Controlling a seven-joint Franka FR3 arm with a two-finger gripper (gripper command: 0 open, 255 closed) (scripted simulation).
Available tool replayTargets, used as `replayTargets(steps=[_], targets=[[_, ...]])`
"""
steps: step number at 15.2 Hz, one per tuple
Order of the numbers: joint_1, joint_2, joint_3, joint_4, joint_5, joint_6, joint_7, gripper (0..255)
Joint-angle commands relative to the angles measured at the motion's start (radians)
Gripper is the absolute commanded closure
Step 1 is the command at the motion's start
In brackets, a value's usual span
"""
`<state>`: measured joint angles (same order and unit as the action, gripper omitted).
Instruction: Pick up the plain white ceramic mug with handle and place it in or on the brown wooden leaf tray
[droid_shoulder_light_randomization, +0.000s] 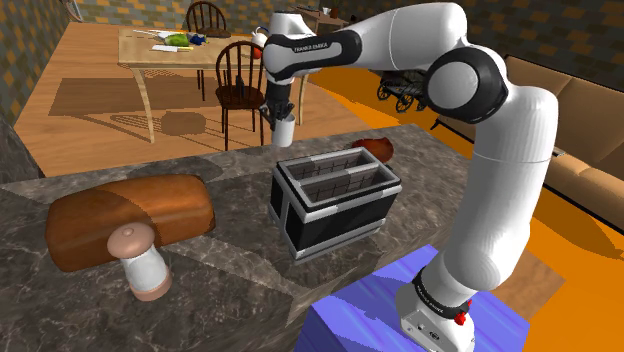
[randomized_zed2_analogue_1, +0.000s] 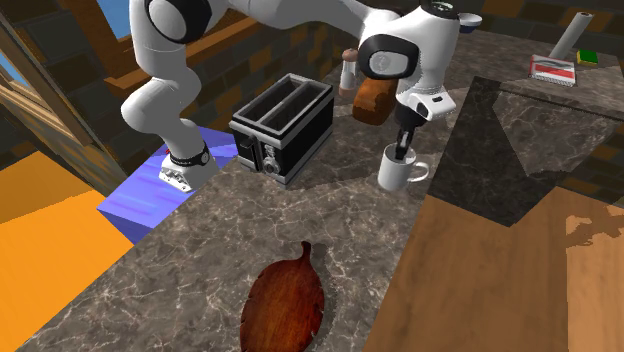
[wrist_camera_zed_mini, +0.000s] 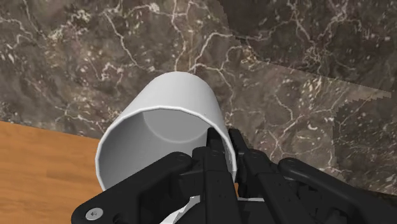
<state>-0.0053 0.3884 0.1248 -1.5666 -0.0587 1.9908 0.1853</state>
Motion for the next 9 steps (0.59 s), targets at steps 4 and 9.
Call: replayTargets(steps=[4,9], targets=[[0.0,-0.014,0.001,0.047,0.003,-0.061,-0.003,255],[-0.06,-0.089,-0.02,-0.051,0.022,-0.036,-0.085,255]])
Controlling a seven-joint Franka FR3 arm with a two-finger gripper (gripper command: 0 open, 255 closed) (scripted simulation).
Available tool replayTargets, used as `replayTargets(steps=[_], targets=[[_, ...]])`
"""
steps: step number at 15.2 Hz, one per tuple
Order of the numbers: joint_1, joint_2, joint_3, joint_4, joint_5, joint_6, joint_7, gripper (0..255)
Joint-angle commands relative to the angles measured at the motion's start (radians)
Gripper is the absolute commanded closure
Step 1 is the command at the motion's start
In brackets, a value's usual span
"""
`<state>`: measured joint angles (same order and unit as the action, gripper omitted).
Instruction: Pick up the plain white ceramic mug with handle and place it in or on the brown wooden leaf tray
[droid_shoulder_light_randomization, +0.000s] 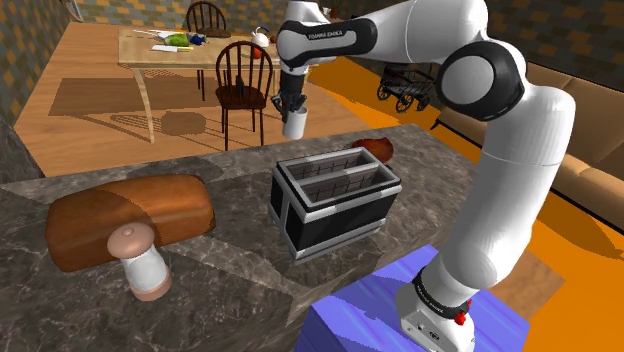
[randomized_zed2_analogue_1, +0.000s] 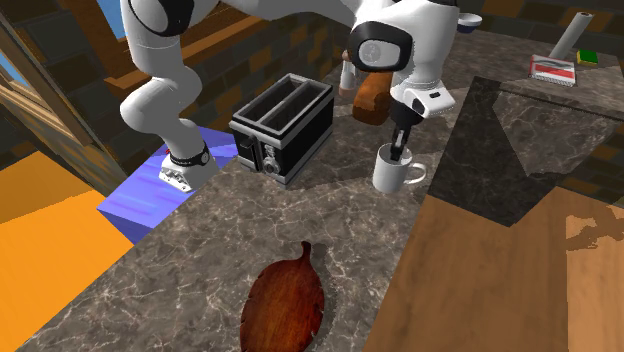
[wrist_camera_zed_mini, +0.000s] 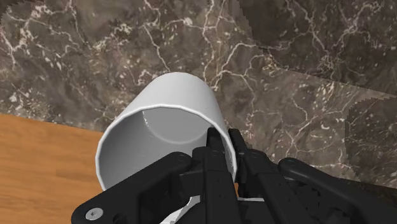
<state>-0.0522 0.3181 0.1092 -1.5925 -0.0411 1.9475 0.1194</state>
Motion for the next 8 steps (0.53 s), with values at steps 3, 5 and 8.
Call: replayTargets(steps=[3,5,8], targets=[[-0.055,-0.065,-0.024,-0.084,0.017,0.02,-0.083,255],[-0.083,-0.092,-0.039,-0.116,0.024,0.027,-0.127,255],[-0.123,-0.124,-0.063,-0.155,0.035,0.033,-0.194,255]])
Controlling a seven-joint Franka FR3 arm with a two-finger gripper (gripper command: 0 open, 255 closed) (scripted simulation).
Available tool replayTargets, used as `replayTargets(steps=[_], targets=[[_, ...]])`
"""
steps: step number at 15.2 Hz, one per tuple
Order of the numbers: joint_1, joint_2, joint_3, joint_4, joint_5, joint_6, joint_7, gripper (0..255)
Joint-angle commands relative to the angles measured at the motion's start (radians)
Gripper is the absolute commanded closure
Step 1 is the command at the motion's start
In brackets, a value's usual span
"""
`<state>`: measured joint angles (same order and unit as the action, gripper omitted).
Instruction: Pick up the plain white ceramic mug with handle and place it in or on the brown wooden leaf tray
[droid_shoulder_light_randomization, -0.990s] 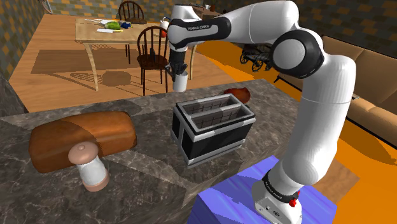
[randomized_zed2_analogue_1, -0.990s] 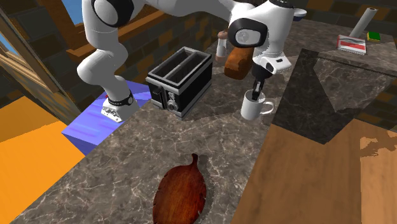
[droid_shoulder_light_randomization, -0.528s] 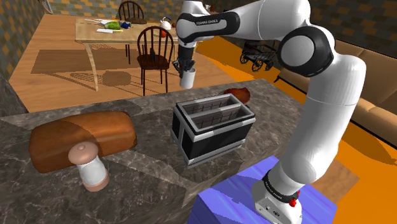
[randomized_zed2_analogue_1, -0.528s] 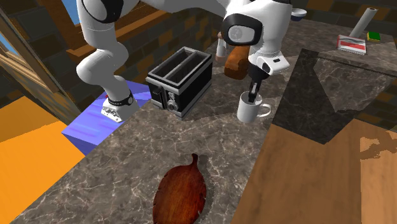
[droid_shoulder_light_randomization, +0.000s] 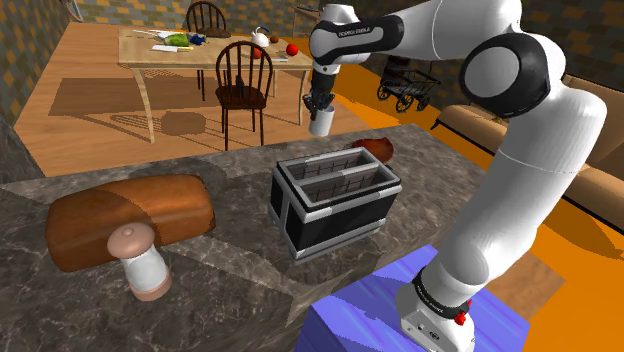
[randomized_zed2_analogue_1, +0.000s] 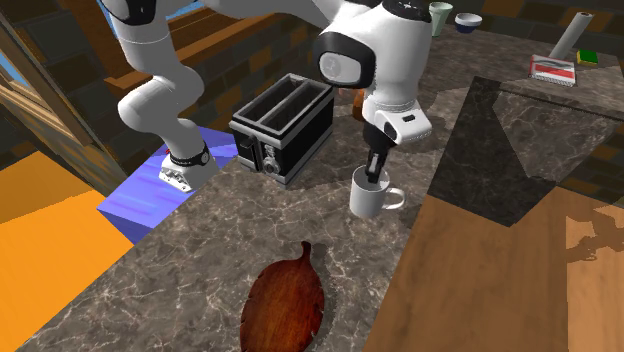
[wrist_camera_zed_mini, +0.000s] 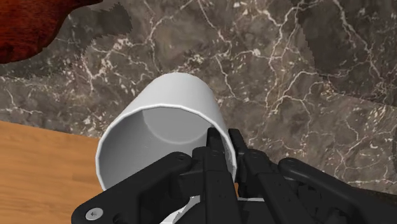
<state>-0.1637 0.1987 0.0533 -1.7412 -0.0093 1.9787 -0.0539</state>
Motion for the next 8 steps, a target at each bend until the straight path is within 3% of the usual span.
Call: replayTargets(steps=[1,8], targets=[[-0.025,-0.014,-0.015,-0.016,0.006,0.002,-0.044,255],[-0.117,-0.053,-0.078,-0.053,0.024,0.0,-0.204,255]])
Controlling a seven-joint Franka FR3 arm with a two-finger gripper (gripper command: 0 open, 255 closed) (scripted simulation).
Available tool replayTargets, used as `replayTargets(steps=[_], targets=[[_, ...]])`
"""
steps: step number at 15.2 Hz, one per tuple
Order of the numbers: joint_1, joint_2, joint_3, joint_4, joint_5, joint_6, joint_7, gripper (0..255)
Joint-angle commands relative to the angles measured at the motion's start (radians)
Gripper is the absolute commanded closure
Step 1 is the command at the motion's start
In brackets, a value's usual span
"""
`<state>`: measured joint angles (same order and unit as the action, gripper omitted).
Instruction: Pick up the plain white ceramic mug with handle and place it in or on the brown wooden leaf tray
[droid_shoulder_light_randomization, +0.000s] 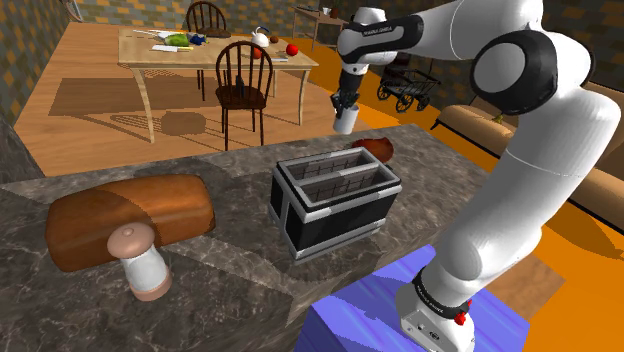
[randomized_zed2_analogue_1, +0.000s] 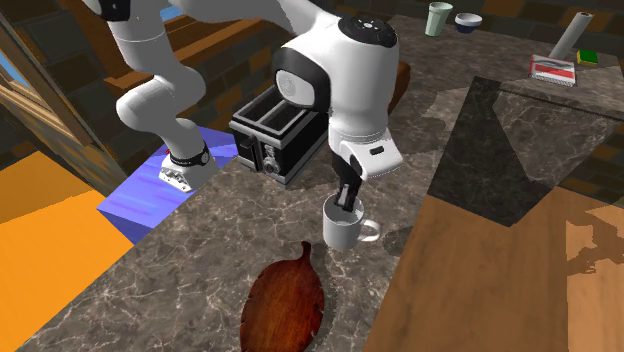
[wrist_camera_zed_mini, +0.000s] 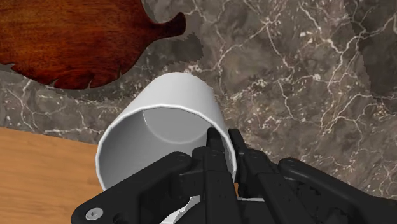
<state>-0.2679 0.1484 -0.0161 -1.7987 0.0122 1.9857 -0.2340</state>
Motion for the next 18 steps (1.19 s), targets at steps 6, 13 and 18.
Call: replayTargets(steps=[6,13,18], targets=[[-0.091,-0.001,-0.065,0.019,0.016,-0.023,-0.162,255],[-0.157,0.031,-0.109,0.044,0.032,-0.019,-0.277,255],[-0.157,0.046,-0.109,-0.004,0.035,0.044,-0.28,255]])
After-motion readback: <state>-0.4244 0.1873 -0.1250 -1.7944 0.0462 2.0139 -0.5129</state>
